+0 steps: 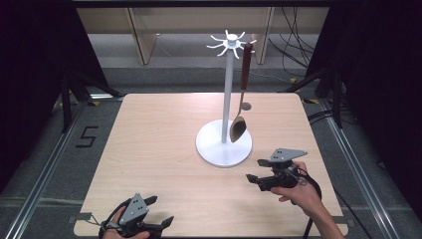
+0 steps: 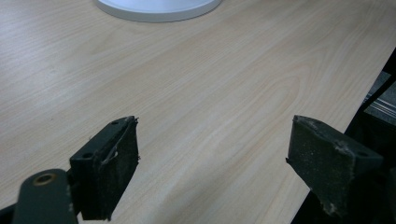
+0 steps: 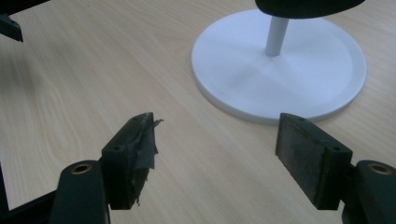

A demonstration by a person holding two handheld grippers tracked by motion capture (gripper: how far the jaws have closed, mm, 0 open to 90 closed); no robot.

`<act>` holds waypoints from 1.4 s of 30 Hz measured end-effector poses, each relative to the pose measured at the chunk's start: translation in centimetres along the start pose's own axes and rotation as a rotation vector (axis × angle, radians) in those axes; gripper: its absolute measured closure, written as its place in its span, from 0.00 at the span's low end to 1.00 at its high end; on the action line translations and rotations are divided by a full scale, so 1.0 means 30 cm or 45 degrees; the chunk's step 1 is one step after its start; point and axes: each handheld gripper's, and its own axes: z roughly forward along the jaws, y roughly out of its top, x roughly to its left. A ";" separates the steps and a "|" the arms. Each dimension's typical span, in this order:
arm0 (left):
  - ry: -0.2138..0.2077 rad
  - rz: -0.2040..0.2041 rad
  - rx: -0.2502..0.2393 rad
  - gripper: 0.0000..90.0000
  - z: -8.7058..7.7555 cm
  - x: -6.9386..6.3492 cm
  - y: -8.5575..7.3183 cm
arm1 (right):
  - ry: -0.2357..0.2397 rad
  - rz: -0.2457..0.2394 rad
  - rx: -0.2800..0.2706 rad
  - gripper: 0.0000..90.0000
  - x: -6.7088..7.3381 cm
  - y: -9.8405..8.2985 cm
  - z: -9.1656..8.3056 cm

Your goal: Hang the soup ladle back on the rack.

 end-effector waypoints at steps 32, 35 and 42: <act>-0.004 -0.072 -0.003 0.17 0.002 -0.010 -0.004 | 0.002 0.027 0.050 0.32 0.017 -0.115 -0.029; -0.006 -0.071 -0.002 0.17 0.002 -0.010 -0.003 | 0.008 0.025 0.044 0.32 0.018 -0.128 -0.035; -0.006 -0.072 -0.003 0.17 0.002 -0.011 -0.004 | 0.004 0.089 0.040 0.32 0.028 -0.154 -0.053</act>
